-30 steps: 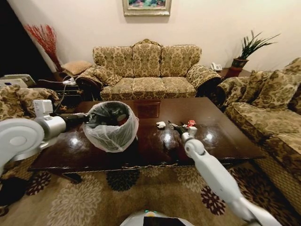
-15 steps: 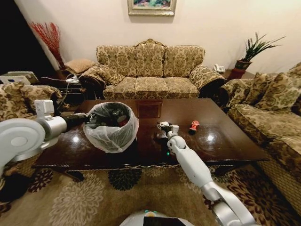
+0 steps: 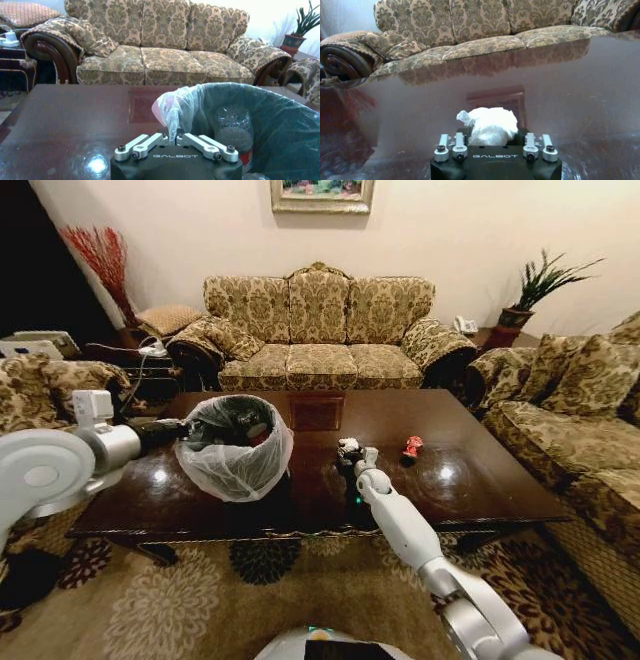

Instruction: Move to the front of the table and place the trash on the table into the trash bin.

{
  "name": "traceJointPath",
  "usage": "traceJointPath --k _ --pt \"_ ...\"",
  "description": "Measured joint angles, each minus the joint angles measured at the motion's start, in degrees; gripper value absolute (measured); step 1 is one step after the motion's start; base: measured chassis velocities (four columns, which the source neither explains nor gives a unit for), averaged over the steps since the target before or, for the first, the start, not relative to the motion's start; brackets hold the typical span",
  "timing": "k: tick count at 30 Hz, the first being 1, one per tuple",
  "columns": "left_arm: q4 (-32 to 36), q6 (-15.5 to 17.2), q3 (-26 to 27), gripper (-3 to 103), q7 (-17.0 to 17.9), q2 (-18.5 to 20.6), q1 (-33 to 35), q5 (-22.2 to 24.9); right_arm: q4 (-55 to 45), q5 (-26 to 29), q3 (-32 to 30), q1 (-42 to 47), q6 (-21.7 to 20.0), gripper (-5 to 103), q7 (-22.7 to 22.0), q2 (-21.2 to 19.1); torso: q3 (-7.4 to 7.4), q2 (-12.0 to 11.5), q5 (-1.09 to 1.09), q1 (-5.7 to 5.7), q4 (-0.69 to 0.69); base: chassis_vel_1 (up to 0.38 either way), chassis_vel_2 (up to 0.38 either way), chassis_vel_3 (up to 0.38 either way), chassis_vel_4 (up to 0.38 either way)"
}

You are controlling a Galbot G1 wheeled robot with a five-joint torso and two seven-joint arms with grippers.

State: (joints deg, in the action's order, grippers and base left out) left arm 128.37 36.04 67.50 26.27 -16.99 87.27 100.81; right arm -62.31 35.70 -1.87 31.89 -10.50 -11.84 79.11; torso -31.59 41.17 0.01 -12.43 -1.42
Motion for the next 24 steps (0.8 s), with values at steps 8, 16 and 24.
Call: traceJointPath --k 8,16,24 --pt "0.08 -0.18 -0.09 3 -0.07 -0.18 0.00 -0.07 -1.78 0.63 -0.05 0.24 -0.11 27 -0.18 -0.91 0.00 0.00 0.00 0.00 0.01 0.000 0.000 0.000 0.000" --pt "0.42 -0.23 -0.05 3 -0.09 -0.24 0.03 -0.01 -4.45 0.65 -0.08 0.96 0.03 3 -0.57 -2.21 0.00 0.00 0.00 0.00 0.00 0.000 0.000 0.000 0.000" --pt "0.68 -0.25 -0.16 3 -0.18 -0.44 -0.01 0.04 -17.45 2.24 -0.45 3.57 2.72 2 0.14 -7.21 0.00 0.00 0.00 0.00 0.00 0.000 0.000 0.000 0.000"
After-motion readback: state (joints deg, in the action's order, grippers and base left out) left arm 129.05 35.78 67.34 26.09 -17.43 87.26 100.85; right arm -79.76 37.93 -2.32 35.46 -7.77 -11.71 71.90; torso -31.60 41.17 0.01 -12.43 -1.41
